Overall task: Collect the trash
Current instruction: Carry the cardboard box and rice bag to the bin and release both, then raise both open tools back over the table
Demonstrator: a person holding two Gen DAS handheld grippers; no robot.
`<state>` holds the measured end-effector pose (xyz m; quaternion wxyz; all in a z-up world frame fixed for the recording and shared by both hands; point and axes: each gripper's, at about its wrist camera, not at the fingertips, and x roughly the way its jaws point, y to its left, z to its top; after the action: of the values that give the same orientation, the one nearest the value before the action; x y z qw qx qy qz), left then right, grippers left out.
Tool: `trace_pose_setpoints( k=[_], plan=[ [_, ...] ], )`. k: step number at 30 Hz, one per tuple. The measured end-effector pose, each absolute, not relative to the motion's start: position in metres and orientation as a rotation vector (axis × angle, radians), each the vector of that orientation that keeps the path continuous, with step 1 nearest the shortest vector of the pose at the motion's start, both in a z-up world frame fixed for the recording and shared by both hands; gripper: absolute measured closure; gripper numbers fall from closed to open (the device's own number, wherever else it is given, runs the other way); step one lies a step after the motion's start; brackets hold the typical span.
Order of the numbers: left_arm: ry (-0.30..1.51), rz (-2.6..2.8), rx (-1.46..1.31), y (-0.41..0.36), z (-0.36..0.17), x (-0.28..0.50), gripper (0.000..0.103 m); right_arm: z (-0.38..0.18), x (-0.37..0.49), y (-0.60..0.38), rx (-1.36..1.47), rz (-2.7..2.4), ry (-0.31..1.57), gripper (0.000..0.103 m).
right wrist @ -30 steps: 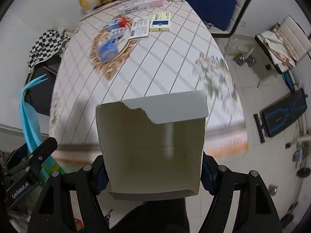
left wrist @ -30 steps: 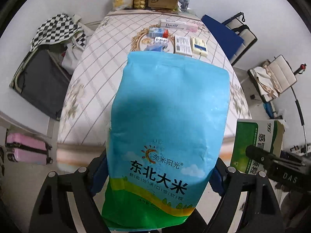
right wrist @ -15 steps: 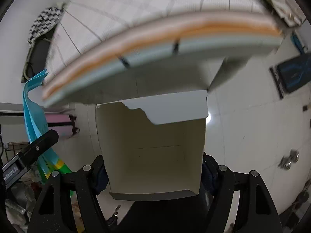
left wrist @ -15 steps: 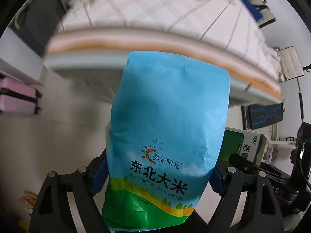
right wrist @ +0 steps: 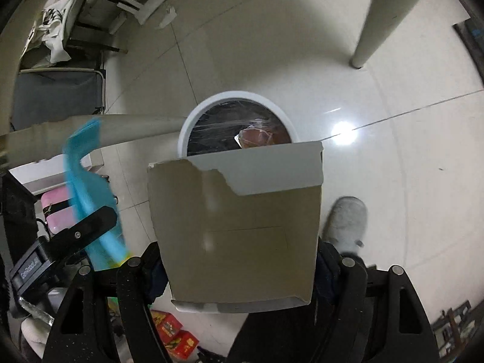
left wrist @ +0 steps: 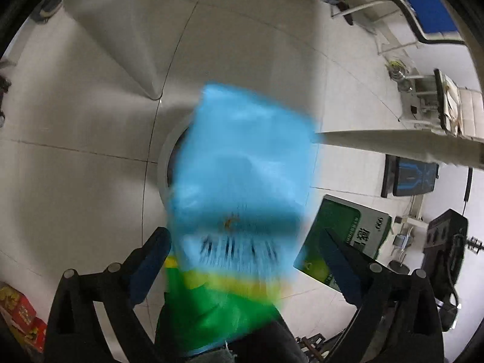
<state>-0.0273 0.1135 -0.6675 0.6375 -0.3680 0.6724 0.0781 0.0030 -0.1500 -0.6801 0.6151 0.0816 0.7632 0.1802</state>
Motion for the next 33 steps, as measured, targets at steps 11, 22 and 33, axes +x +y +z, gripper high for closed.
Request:
trace_pose_setpoints(
  k=[11,22,33],
  plan=[
    [1.572,0.354,-0.576,0.107,-0.658,-0.053,0.003,-0.74,0.007,-0.132,0.005,0.413,1.73,0.0],
    [1.575,0.396,-0.453,0.088,-0.597,-0.068,0.003,-0.673,-0.013,-0.123,-0.323,0.374,1.615,0.0],
    [1.517,0.372,-0.43,0.07,-0.501,-0.075,0.003,-0.551,-0.023,-0.133,-0.346,0.407,1.515,0.0]
  ],
)
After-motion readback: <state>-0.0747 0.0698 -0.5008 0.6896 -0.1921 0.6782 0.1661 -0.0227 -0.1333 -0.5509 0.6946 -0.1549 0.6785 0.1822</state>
